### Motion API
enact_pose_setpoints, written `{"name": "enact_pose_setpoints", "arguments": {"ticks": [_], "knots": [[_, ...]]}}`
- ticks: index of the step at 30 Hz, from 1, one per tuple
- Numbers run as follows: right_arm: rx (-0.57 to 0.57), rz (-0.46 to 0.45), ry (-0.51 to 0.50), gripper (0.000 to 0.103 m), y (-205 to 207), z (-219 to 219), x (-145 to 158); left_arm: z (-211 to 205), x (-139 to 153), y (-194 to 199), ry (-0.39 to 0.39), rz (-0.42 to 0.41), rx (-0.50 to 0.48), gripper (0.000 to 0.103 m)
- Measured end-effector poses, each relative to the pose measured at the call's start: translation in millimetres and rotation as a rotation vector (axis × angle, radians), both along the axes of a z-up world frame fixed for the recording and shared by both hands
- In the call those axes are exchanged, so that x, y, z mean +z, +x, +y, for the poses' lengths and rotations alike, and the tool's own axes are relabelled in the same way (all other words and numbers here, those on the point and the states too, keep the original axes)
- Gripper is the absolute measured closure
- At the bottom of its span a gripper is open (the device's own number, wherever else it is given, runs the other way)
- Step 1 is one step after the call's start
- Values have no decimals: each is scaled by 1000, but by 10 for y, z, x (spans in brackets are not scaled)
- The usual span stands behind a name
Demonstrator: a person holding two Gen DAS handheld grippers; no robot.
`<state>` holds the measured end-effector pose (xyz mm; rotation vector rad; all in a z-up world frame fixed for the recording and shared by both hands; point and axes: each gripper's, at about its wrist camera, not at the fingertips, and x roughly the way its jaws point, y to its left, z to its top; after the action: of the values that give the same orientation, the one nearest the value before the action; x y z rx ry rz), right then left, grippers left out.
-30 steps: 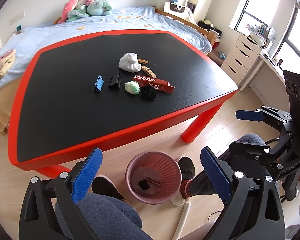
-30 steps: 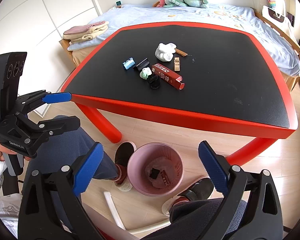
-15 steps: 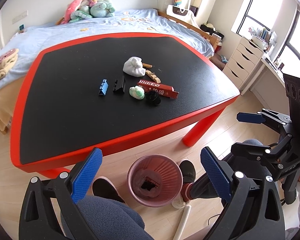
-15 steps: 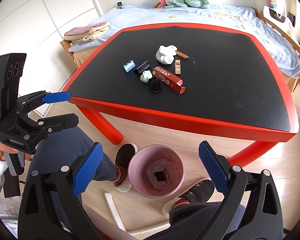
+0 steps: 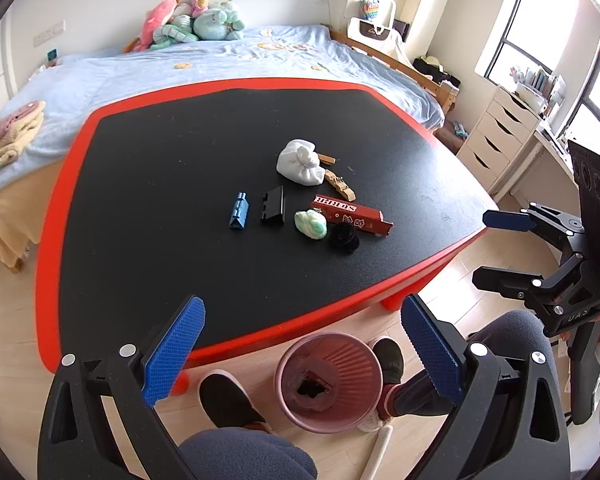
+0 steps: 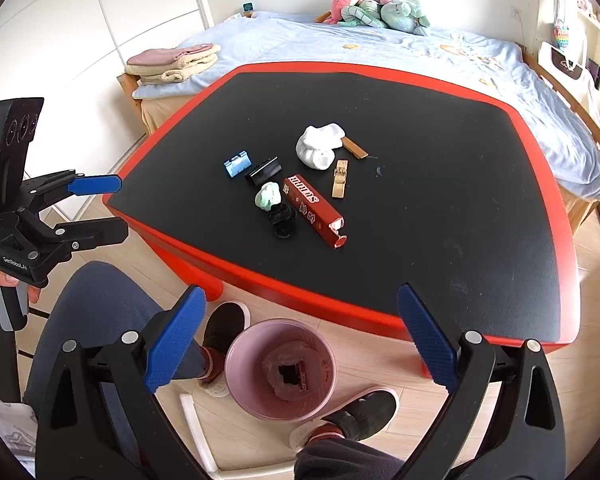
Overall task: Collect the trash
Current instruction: 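Move both open grippers back over the table items, then grasp the long red SURPRISE box with the right gripper while the left grasps the blue item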
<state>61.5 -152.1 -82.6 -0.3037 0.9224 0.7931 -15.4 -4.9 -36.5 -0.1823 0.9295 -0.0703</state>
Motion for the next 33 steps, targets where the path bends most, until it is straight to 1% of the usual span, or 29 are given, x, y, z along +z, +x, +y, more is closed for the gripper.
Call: {"name": "enact_pose_setpoints", "arguments": {"ticks": [4,9,17,23,24,25,26,29,30,31,32,33], "knots": [[41,-5,-18,8,185,122,21,112,-12,184,0,24,-1,8],[99,-9,-62,8,400,277,-38,205,-68,422,31,48,-18,8],[175,-9,-96,9,688,472,-213,355,-292,792,58,106,-33,8],[219,19,-126,22,868,569,-369,404,-477,1001,73,137,-52,9],[228,25,-132,27,890,585,-397,403,-498,1024,78,138,-55,9],[237,31,-136,31,910,602,-419,410,-520,1048,79,141,-57,13],[248,38,-139,32,926,617,-441,423,-541,1074,76,146,-57,21],[274,51,-140,41,955,661,-501,457,-596,1134,75,159,-59,29],[281,55,-140,46,963,672,-519,469,-608,1148,76,160,-62,32],[287,58,-139,50,970,685,-538,473,-620,1157,81,162,-63,36],[292,62,-139,52,976,698,-556,480,-635,1168,81,165,-65,43],[297,65,-138,55,978,709,-574,486,-650,1178,83,170,-65,47]]}}
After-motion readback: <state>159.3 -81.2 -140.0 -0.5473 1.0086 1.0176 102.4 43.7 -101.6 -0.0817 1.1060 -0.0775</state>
